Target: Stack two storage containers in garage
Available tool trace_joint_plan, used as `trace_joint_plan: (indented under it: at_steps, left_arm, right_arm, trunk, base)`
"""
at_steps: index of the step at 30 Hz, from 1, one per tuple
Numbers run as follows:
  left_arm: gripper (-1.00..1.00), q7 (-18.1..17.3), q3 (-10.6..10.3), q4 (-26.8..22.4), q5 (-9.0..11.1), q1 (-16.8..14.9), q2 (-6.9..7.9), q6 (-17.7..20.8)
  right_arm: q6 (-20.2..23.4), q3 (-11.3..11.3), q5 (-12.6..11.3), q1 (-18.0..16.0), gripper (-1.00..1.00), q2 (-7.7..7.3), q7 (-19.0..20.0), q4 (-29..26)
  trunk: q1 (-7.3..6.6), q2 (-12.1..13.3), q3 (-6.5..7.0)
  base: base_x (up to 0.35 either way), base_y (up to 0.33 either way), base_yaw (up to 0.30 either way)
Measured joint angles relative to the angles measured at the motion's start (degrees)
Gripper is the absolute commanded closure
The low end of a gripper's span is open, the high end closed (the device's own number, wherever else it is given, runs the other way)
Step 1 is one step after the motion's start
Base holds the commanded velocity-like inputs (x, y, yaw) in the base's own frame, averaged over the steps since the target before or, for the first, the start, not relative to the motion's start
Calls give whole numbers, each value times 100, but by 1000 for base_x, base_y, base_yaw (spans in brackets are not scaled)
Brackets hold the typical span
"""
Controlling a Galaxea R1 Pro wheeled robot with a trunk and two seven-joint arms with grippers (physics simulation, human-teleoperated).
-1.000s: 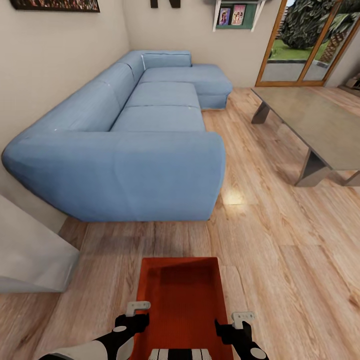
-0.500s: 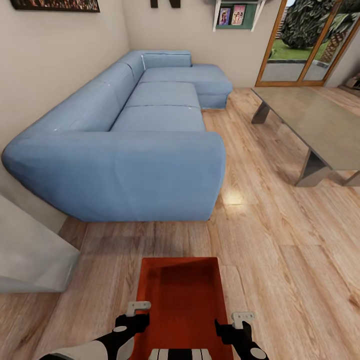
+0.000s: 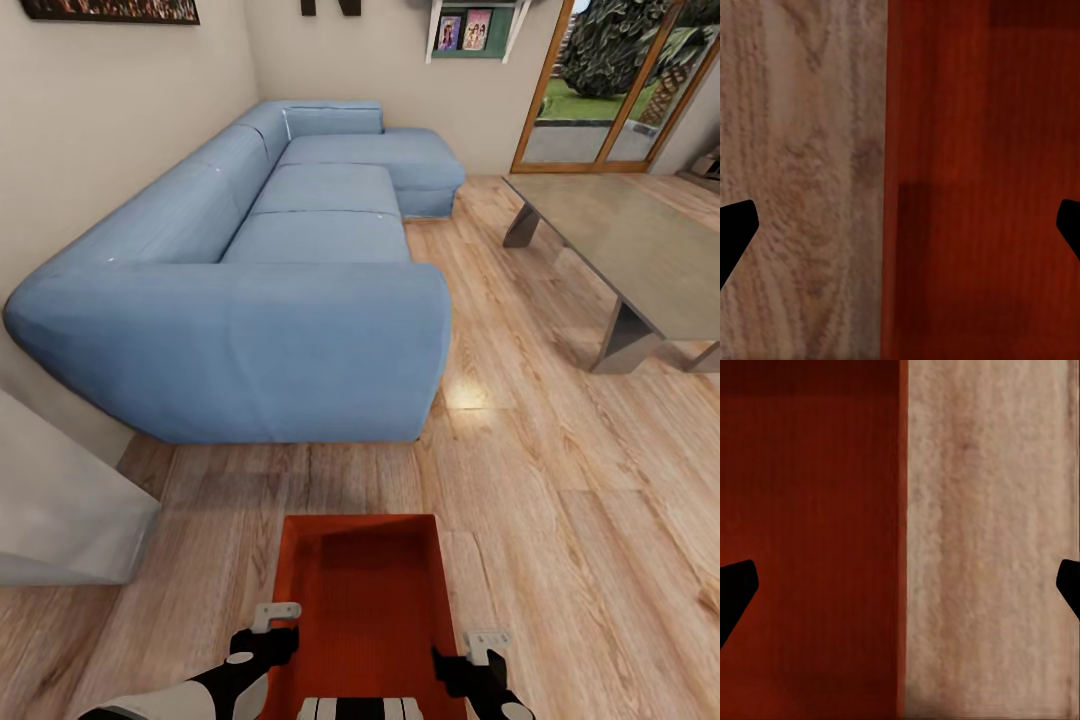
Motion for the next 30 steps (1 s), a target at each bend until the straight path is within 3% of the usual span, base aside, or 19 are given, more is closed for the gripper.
trace_joint_plan:
  at_steps: [15,19,30]
  left_arm:
    - [-100,-4,0,0,0,-1,-6,0]
    - [-100,-5,0,0,2,0,-5,0]
    - [-100,-9,0,0,2,2,-6,0]
  right_arm:
    - [-1,-4,-1,0,-100,0,-60,55]
    - [0,-3,1,2,-100,1,-55,55]
    - [0,4,1,-1,-100,1,-60,58]
  trunk:
    - [0,0,0]
    - [87,-159,-71]
    - [88,-160,-72]
  base:
    - [0,0,0]
    - [0,0,0]
    - [0,0,0]
